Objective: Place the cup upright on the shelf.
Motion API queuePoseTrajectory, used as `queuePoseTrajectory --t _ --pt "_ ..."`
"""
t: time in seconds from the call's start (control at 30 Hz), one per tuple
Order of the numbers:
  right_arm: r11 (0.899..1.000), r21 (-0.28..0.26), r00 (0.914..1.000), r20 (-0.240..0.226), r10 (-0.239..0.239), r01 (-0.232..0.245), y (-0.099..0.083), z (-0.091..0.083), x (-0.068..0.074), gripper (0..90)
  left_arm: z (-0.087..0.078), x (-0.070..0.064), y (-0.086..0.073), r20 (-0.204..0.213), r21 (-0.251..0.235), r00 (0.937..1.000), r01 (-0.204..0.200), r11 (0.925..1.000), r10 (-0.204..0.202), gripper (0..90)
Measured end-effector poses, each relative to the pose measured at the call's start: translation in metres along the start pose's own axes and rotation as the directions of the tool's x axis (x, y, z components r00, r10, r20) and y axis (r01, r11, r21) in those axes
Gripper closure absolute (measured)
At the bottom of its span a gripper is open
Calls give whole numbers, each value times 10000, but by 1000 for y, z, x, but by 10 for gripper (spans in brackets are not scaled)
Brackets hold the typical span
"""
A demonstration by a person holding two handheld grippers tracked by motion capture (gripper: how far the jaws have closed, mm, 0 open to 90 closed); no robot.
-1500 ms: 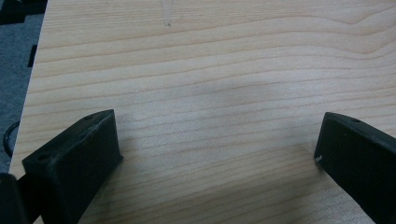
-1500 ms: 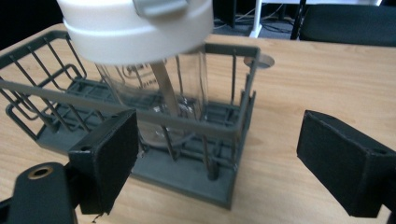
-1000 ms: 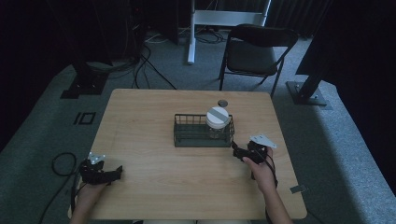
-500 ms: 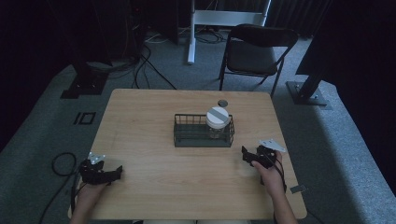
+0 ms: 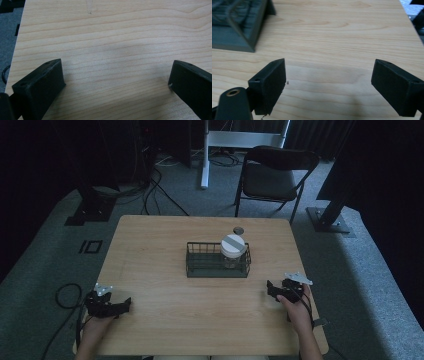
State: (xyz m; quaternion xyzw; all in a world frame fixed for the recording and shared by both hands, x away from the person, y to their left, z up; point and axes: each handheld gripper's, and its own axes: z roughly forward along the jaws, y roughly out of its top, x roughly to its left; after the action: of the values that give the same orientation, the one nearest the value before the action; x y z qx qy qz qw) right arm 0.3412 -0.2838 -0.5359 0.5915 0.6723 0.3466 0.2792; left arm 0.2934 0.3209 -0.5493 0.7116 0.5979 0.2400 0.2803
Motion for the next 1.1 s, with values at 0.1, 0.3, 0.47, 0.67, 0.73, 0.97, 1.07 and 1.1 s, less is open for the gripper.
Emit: queuePoseTrajectory --t 0.1,0.3,0.47,0.67,0.73,0.97,1.07,1.1 --pt "9998 188 9996 290 -27 22 -2 1 -6 122 0 0 0 1 -1 10000 0 10000 0 3" --pt "9982 592 9981 619 -13 -24 -7 3 -14 119 0 0 0 2 0 10000 0 10000 0 2" --pt "9957 913 9963 825 -233 157 -11 5 -19 119 0 0 0 1 -1 10000 1 10000 -1 3" --pt "9941 1056 9965 780 -312 229 -13 6 -17 118 0 0 0 0 -1 10000 1 10000 -1 3" --pt "9946 968 9961 764 -438 364 -14 6 -18 119 0 0 0 1 -1 10000 -3 10000 3 3" --pt "9935 1139 9992 391 32 -76 -15 5 -21 120 0 0 0 0 -3 10000 3 10000 -3 3" --pt "9935 1141 9994 359 -7 -34 -15 5 -21 120 0 0 0 0 -2 10000 3 10000 -3 3" --pt "9934 1143 9994 348 -14 -26 -15 5 -21 121 0 0 0 3 -2 10000 3 10000 -3 3"
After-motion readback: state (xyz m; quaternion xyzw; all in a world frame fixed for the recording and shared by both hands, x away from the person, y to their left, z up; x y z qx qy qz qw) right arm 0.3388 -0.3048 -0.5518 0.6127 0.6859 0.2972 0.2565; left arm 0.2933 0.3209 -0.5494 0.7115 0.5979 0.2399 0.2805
